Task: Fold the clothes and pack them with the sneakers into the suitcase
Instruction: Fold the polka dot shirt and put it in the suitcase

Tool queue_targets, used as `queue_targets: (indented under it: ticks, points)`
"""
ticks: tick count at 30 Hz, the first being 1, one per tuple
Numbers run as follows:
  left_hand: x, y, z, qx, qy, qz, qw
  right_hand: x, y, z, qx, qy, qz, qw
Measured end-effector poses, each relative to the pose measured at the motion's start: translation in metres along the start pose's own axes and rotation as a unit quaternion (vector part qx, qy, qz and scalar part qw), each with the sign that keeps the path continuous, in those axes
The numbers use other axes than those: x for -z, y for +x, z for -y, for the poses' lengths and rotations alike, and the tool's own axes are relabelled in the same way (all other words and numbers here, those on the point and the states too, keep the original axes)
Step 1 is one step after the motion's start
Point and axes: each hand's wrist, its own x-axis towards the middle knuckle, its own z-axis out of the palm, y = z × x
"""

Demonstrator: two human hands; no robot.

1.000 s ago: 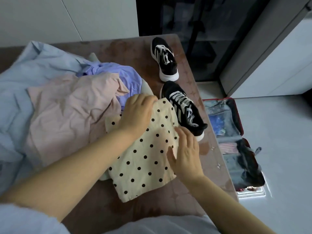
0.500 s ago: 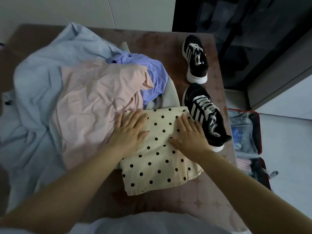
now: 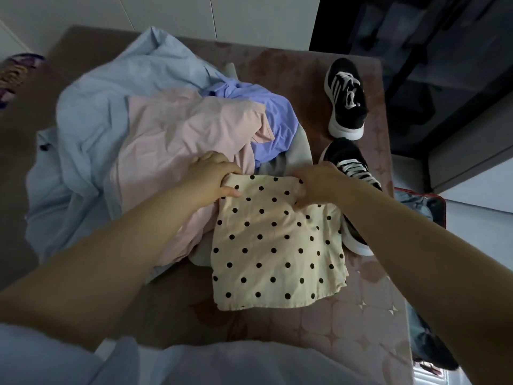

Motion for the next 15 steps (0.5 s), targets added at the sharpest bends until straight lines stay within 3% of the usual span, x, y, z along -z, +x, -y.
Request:
queue_targets:
  ticks: [4,10,15]
  points:
    - [-0.001,-0.01,0.001,0.009,-0.042,-0.002,0.999,0.008,-0.01,0.002,0.028,-0.065,-0.039,0.997]
    - [0.002,-0.023,-0.013,0.02,-0.113,-0.058,0.992,0.004,-0.045,0.003,0.048,0.013,-0.137,0.989]
    - [0.005,-0.041,-0.029,0.025,-0.292,-0.002,0.956,-0.014,-0.063,0.004,0.065,-0.004,-0.256,0.964]
